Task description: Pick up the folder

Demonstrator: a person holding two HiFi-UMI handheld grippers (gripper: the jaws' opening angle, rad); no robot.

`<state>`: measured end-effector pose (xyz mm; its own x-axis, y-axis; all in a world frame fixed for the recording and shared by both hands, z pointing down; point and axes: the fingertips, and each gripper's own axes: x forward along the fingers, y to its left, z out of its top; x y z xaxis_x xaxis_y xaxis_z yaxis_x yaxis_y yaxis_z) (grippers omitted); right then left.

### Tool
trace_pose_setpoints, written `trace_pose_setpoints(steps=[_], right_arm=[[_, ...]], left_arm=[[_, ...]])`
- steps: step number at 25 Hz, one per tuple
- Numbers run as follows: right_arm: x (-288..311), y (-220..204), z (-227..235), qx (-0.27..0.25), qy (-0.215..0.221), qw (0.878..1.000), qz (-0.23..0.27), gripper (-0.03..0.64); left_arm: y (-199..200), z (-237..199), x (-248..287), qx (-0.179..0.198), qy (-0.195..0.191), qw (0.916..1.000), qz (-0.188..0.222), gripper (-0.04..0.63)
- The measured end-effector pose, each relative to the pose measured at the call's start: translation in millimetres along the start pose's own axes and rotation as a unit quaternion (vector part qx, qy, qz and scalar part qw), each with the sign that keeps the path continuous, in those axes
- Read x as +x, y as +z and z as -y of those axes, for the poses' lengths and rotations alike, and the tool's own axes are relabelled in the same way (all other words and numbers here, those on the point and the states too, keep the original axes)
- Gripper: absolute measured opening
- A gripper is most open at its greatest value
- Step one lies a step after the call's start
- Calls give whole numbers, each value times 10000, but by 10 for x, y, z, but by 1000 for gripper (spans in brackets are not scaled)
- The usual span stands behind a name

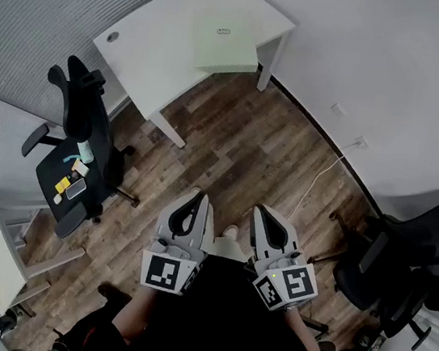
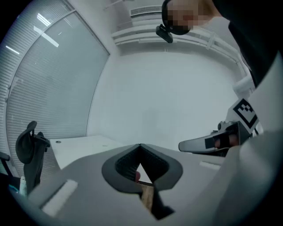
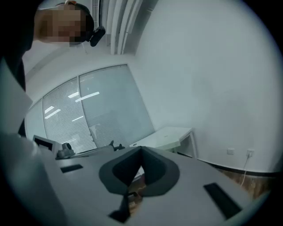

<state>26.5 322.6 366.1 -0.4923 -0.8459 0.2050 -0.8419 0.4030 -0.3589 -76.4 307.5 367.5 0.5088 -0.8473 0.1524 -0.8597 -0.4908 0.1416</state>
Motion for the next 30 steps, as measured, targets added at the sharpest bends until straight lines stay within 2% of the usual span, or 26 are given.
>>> trace_pose_setpoints(steps=[3,6,10,21,30], right_arm=[[-325,-15,6,-42,72,10000,42,-2],[-548,-13,-41,-45,134,9998,145,-2],[-710,-69,-154,-115,272,9994,176,-2],[-1014,-116,-136,-189,354,9990,203,-2],[-945,-111,-24,-81,370,9992,108,-2]], left_arm=[[-72,378,-217,27,1,10000,-26,5],[-81,567,-408,-8,5,10000,56,5],[-51,623,-581,59,55,9995,291,5],[-85,993,-652,23,45,9992,404,5],[-128,908,-603,-85,280,9990,331,5]])
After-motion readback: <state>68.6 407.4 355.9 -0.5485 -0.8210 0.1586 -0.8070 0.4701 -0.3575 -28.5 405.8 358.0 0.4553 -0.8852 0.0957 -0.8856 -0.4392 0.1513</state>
